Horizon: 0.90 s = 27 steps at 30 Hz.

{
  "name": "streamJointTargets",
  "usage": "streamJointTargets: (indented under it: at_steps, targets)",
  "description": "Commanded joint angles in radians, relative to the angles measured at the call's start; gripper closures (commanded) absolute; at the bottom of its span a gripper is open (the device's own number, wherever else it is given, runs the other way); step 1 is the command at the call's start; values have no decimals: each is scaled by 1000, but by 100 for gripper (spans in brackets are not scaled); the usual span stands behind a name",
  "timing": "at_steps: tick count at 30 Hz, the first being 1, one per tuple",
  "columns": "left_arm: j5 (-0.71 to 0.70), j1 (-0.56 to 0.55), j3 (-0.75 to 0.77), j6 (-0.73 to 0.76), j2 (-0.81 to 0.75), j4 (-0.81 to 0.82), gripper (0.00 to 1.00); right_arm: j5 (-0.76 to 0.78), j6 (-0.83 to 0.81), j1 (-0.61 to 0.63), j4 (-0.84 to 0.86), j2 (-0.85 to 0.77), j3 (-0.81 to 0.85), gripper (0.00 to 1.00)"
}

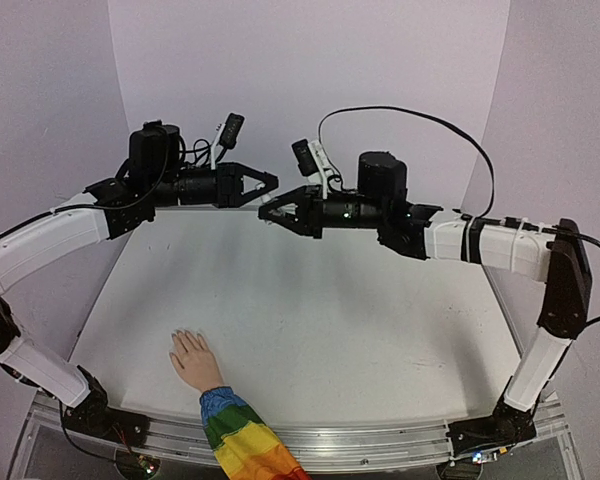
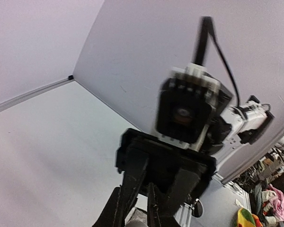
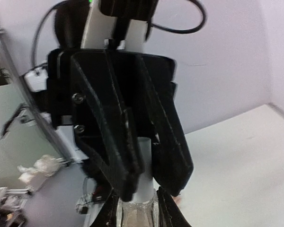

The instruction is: Paint the nails

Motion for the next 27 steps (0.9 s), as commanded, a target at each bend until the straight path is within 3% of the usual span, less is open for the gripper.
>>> streamJointTargets:
  at_steps: [1, 2, 4, 13, 15, 18, 20, 25, 27]
  targets:
    - [-106, -12, 29, -22, -6, -57, 100, 1075, -357, 158, -142, -99, -14, 100]
    - [-126, -12, 35, -28, 0, -72, 100, 1279, -436, 200, -86, -87, -22, 100]
    - [-161, -12, 47, -36, 10, -101, 100, 1432, -528, 238, -23, -53, -15, 100]
    - [-118, -12, 70, -64, 21, -125, 100, 1083, -486, 239, -7, -64, -19, 100]
    - [-106, -12, 64, -64, 10, -127, 88, 975, -469, 230, -9, -86, -35, 100]
    - [-24, -12, 67, -40, -8, -125, 44, 738, -418, 200, -58, -120, -45, 100]
    - [62, -12, 81, -11, -19, -124, 30, 560, -351, 161, -70, -148, -57, 100]
    - [138, -11, 54, 48, -81, -110, 24, 98, -115, 46, -41, -179, -69, 100]
    - [163, -10, 45, 65, -96, -106, 26, 3, -58, 31, -32, -167, -51, 100]
